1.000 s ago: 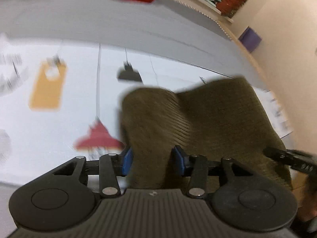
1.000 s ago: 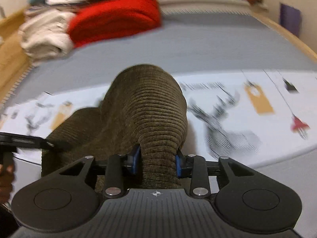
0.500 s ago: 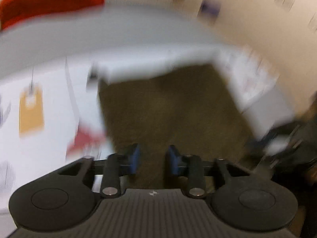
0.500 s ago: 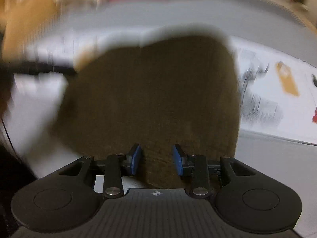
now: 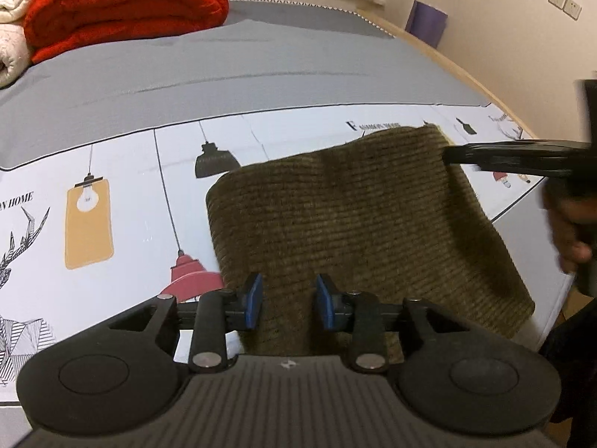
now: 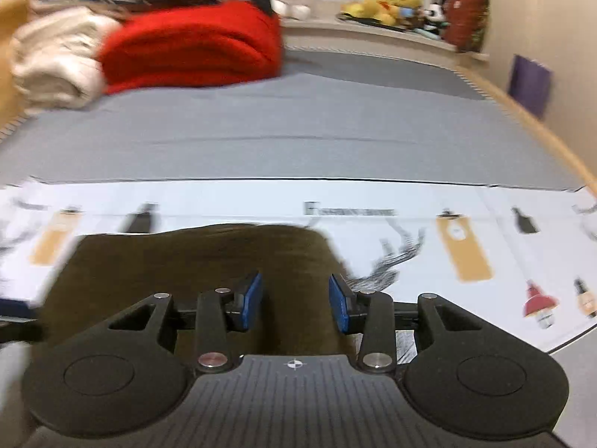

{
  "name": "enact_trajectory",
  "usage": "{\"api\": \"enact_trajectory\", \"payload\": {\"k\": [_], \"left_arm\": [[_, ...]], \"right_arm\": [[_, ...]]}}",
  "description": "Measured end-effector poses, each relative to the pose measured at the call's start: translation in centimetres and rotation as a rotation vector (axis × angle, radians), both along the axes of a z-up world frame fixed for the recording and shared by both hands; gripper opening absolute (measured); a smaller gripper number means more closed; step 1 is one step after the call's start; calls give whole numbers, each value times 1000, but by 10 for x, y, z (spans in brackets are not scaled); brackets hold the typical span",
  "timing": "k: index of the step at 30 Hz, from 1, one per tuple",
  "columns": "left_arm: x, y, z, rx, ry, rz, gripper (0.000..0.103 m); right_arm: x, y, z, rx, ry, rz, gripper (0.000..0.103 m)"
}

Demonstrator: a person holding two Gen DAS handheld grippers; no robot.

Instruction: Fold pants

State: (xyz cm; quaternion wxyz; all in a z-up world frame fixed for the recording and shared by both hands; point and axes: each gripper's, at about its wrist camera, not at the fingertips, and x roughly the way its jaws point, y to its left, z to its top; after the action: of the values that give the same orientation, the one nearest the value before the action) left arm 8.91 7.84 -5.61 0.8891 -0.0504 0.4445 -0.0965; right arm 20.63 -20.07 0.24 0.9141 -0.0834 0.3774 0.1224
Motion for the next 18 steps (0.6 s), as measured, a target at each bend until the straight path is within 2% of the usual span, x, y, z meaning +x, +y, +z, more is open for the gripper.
{"api": "enact_trajectory", "payload": {"k": [3,5,7,9,10,12,13,14,16,18], "left_arm": [[2,-1,2,20,-16,-8,37],[3,0,3,30,-27,-12,37],[4,1,3,34,-42,-17,37],[7,1,2,18,-41,-24,37],[11,2,-3,21,-13,-23,37],[19,3,-24,64,88,-1,50],[20,7,-28,48,105,24,57],[22,11,-28,22,119,42,56],[21,15,-23,2,111,56,56],[15,11,-16,35,66,51,56]], "right_arm": [[25,16,-28,-91,62,-4,41],[39,27,-44,-161,75,-4,41],[47,34,-52,-189,81,-5,41],[49,42,-52,-191,84,-5,41],[46,42,-52,-188,88,-6,41],[47,38,-48,-169,98,-12,41],[45,37,-43,-152,103,-14,42],[45,36,-42,-143,103,-15,42],[39,34,-39,-128,89,-15,44],[30,27,-28,-86,74,-33,44]]}}
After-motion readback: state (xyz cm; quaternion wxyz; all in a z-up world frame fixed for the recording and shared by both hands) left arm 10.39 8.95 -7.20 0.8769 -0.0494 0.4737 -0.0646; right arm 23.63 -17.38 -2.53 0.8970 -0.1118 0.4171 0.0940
